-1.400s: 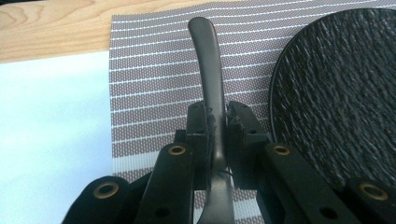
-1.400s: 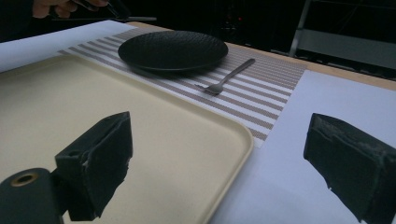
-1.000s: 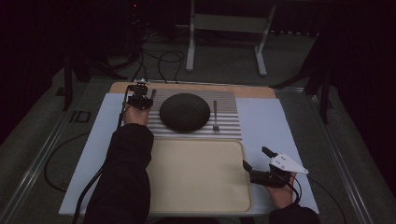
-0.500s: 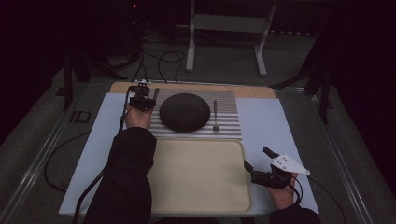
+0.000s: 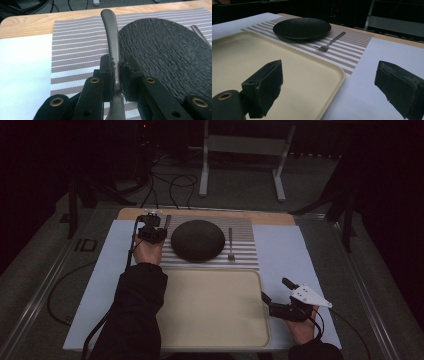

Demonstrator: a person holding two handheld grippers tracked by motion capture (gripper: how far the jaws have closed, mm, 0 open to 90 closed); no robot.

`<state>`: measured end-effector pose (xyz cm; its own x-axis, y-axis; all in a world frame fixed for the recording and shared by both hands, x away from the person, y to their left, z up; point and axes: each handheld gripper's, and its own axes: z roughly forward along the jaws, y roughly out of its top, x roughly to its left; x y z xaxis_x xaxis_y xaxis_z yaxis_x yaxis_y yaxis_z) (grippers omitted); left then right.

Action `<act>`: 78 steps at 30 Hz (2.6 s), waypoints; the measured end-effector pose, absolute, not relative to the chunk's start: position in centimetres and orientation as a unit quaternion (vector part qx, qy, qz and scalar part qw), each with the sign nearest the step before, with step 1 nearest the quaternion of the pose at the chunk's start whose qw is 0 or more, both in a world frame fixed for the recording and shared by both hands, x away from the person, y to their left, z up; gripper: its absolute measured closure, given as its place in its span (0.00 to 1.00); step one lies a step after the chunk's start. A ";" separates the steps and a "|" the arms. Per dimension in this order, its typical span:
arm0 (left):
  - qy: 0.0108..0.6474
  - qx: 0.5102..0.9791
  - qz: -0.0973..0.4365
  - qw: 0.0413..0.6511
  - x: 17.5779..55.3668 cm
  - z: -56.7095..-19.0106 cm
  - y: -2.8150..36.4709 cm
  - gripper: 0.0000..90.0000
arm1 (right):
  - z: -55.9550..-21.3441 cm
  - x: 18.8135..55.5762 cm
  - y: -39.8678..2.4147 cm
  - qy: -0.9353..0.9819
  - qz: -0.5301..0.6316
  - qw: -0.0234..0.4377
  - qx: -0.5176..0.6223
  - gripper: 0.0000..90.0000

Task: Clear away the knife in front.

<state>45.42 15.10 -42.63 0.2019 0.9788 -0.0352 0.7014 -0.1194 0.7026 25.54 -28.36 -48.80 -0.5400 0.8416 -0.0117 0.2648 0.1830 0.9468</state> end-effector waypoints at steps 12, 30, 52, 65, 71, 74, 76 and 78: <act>0.584 0.708 0.233 0.322 43.1 -42.4 14.8 0.90 | -48.8 25.5 -28.3 0.715 0.509 0.282 0.386 0.09; 0.573 0.707 0.236 0.343 39.8 -43.0 14.0 0.90 | -48.8 25.5 -28.3 0.716 0.508 0.284 0.386 0.09; 0.556 0.712 0.269 0.335 36.0 -43.8 13.0 0.89 | -48.8 25.5 -28.2 0.718 0.507 0.283 0.384 0.09; 0.558 0.706 0.265 0.346 34.1 -44.7 12.9 0.89 | -48.8 25.5 -28.2 0.718 0.505 0.284 0.384 0.09; 0.559 0.706 0.263 0.345 33.3 -45.2 12.9 0.89 | -48.8 25.5 -28.2 0.718 0.506 0.284 0.384 0.09; 0.560 0.705 0.263 0.346 33.0 -45.5 12.8 0.89 | -48.8 25.5 -28.2 0.718 0.506 0.284 0.384 0.09; 0.557 0.706 0.268 0.346 32.6 -45.7 12.7 0.89 | -48.8 25.5 -28.2 0.718 0.506 0.284 0.384 0.09; 0.557 0.707 0.269 0.343 32.2 -45.9 12.6 0.89 | -48.8 25.5 -28.2 0.718 0.505 0.284 0.385 0.09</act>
